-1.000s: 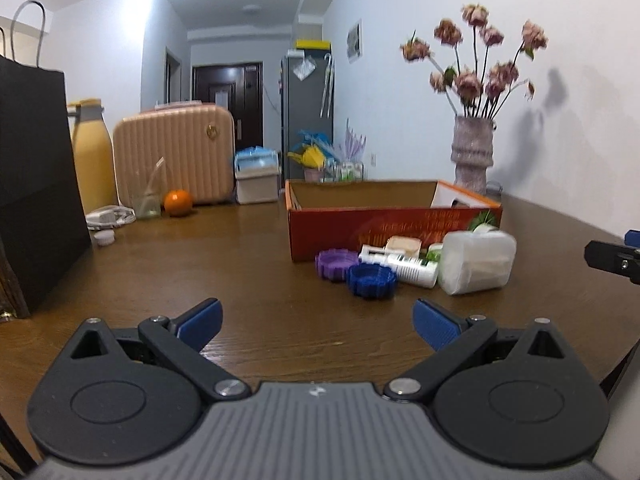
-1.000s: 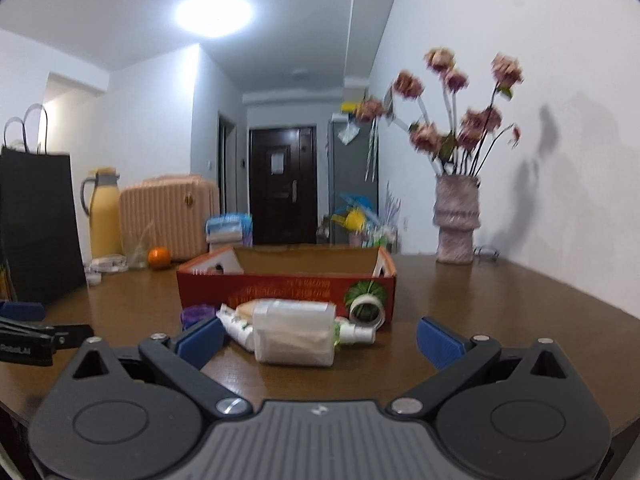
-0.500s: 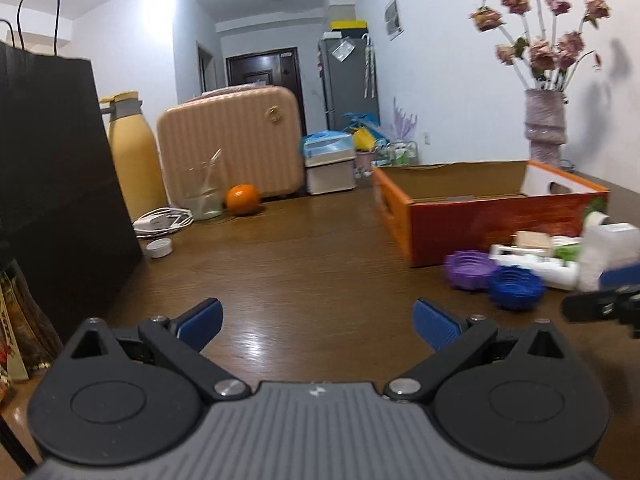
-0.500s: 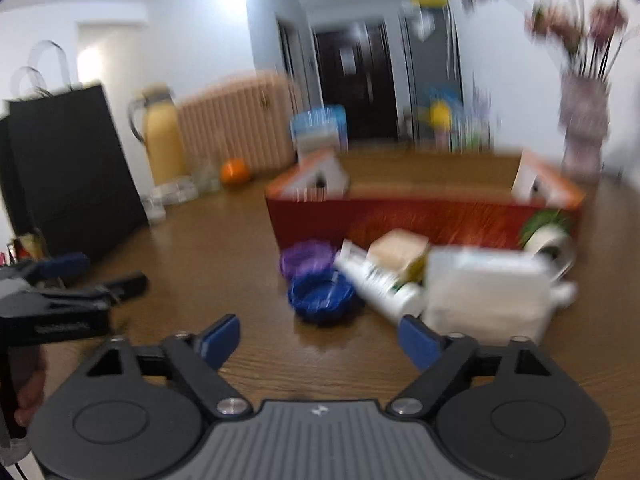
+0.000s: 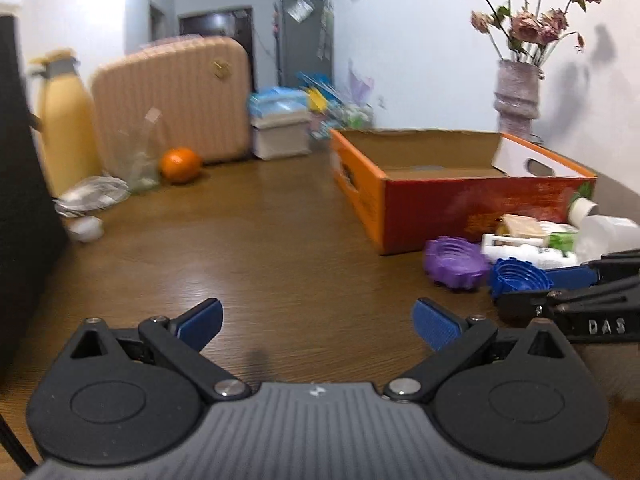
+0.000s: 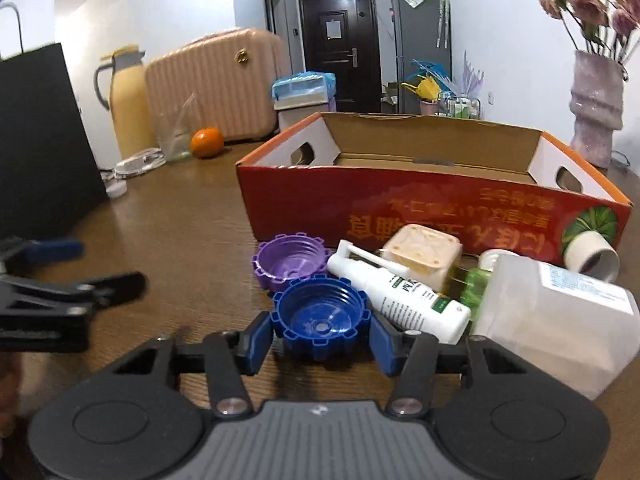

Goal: Organize rigid objects
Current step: 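Grasp the purple cap with the left tool while the right tool grasps the blue cap, then carry both caps over the box and open both tools to drop them, then close the right tool on the white plastic bottle and lift it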

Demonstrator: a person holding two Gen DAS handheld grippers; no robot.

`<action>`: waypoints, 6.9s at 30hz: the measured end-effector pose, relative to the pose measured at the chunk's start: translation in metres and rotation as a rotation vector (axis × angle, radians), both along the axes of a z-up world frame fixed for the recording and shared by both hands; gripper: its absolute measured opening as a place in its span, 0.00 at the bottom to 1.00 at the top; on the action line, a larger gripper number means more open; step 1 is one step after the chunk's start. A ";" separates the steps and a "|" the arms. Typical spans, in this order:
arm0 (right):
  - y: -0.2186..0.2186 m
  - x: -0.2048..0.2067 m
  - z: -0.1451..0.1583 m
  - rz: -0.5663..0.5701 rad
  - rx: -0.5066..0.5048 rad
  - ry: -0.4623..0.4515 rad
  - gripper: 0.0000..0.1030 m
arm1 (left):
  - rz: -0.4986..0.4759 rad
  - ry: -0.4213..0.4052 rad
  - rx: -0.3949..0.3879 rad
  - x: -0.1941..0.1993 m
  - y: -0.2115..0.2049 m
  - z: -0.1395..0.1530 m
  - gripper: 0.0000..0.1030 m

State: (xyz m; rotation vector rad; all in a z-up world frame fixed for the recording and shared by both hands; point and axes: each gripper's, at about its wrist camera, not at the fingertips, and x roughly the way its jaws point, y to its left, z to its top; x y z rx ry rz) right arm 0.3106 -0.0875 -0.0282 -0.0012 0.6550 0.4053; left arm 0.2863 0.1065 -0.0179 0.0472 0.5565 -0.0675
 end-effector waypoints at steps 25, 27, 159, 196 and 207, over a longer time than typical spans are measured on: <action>-0.081 -0.074 0.012 -0.060 0.036 -0.061 0.50 | -0.212 0.037 0.005 0.034 -0.073 -0.005 0.54; -0.082 -0.083 0.018 -0.060 0.043 -0.080 0.50 | -0.196 0.020 -0.014 0.015 -0.070 0.004 0.54; -0.135 -0.175 0.048 -0.097 0.015 -0.325 0.99 | -0.095 -0.292 -0.069 -0.192 -0.056 0.053 1.00; -0.174 -0.050 0.014 -0.184 0.363 -0.030 0.24 | -0.272 0.100 -0.518 -0.017 -0.118 0.009 0.22; -0.153 -0.113 0.011 -0.011 0.314 -0.008 0.32 | -0.297 0.095 -0.434 -0.103 -0.094 0.007 0.25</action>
